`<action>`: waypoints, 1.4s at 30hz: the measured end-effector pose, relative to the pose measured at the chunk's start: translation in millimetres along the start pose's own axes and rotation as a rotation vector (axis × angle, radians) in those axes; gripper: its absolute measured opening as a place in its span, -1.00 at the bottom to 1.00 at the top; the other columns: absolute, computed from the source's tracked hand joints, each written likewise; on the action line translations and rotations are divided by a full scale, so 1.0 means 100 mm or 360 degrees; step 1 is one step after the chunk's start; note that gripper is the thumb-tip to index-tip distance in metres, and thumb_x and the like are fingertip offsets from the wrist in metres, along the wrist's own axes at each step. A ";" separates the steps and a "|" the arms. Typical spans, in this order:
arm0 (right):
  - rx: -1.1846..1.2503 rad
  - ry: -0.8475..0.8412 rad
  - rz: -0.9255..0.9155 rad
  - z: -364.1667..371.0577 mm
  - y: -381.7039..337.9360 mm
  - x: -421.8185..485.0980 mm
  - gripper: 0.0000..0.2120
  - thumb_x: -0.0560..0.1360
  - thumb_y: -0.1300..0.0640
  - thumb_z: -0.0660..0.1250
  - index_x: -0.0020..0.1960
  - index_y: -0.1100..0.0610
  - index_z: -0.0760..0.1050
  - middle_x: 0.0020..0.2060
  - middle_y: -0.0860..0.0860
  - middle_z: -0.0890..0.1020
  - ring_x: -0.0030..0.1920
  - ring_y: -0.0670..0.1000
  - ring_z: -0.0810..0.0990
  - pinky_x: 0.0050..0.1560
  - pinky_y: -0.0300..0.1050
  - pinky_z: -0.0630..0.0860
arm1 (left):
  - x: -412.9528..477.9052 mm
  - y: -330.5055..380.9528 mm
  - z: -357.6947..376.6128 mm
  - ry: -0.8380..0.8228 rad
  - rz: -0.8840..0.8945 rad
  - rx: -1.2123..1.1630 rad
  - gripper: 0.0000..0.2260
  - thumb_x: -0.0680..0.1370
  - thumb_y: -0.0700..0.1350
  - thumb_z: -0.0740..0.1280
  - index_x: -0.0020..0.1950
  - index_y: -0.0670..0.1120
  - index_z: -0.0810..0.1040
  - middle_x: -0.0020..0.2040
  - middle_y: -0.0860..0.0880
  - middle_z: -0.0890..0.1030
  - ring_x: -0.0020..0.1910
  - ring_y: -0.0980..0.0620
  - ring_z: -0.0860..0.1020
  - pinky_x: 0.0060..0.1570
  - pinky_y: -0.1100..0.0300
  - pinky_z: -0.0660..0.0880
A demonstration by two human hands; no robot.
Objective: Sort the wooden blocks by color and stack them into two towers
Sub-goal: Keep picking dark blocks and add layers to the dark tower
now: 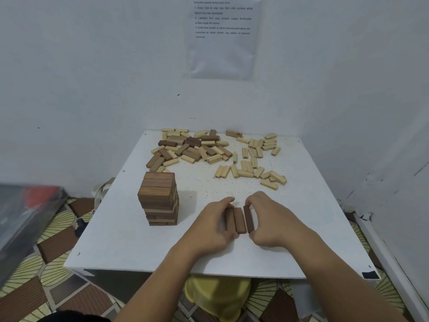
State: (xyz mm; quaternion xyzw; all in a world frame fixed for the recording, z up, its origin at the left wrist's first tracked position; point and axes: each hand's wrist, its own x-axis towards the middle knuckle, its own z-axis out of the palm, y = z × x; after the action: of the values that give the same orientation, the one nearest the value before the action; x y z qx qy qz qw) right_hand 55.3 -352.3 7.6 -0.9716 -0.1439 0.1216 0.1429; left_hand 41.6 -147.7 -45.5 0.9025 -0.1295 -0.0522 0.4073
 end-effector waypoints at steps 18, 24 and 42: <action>0.0305 -0.0117 0.0171 0.01 0.03 0.07 -0.38 0.35 0.25 0.43 0.36 -0.05 0.38 -0.07 -0.07 0.51 -0.08 -0.03 0.57 -0.19 -0.11 0.57 | 0.00 0.04 -0.05 -0.0020 0.0054 -0.0029 -0.19 0.47 -0.05 0.54 0.64 0.07 0.21 0.39 0.11 0.42 0.42 0.12 0.35 0.44 0.17 0.28; 0.0550 -0.0083 0.0153 0.07 0.14 0.01 -0.21 0.32 0.25 0.55 0.46 -0.11 0.36 0.06 -0.12 0.51 -0.09 -0.11 0.55 -0.18 -0.22 0.50 | 0.01 0.01 -0.05 -0.0042 0.0059 -0.0007 -0.20 0.47 -0.01 0.53 0.63 0.10 0.20 0.39 0.10 0.43 0.42 0.11 0.35 0.45 0.13 0.30; 0.0832 0.0413 0.0263 0.34 -0.02 -0.16 -0.60 0.47 0.11 0.47 0.30 -0.02 0.56 -0.07 -0.10 0.59 -0.14 -0.12 0.57 -0.23 -0.38 0.43 | -0.08 0.05 -0.02 0.0048 0.0039 0.0008 -0.24 0.45 0.06 0.52 0.59 0.14 0.26 0.37 0.16 0.45 0.37 0.18 0.39 0.40 0.19 0.37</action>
State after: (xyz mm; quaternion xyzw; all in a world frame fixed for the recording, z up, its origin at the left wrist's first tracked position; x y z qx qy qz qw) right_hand 30.0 -347.2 -20.0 -0.9178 -0.0086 0.0405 0.3950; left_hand 33.2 -147.2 -41.2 0.9026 -0.1345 -0.0334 0.4076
